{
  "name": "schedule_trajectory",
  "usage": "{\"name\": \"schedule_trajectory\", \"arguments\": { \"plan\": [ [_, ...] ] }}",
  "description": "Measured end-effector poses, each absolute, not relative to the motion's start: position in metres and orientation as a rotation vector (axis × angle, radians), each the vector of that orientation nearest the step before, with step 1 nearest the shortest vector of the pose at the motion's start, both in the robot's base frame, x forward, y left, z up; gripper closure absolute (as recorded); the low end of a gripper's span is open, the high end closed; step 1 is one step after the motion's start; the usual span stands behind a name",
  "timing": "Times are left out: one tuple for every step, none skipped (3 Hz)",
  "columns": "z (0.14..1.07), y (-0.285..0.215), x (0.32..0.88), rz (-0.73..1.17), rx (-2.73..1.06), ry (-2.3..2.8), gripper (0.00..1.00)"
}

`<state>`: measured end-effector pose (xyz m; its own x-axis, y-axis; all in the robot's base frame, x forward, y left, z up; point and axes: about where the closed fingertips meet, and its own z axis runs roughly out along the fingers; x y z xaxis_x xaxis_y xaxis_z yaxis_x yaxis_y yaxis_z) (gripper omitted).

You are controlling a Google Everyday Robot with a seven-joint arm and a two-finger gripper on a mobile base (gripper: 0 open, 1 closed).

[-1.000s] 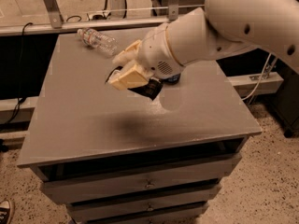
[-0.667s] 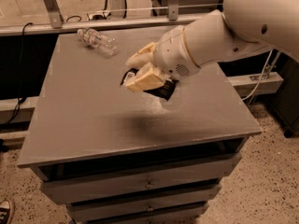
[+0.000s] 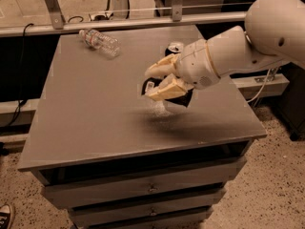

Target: Move rxbar chocolate near pepsi can

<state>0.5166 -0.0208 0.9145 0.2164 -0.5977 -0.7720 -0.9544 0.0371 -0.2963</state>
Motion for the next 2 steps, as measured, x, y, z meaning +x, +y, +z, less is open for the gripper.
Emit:
{"name": "schedule_trajectory", "arguments": {
  "plan": [
    [0.898, -0.025, 0.536, 0.587, -1.749, 1.431, 1.0],
    [0.887, -0.023, 0.553, 0.657, -1.87, 1.382, 1.0]
  ]
}}
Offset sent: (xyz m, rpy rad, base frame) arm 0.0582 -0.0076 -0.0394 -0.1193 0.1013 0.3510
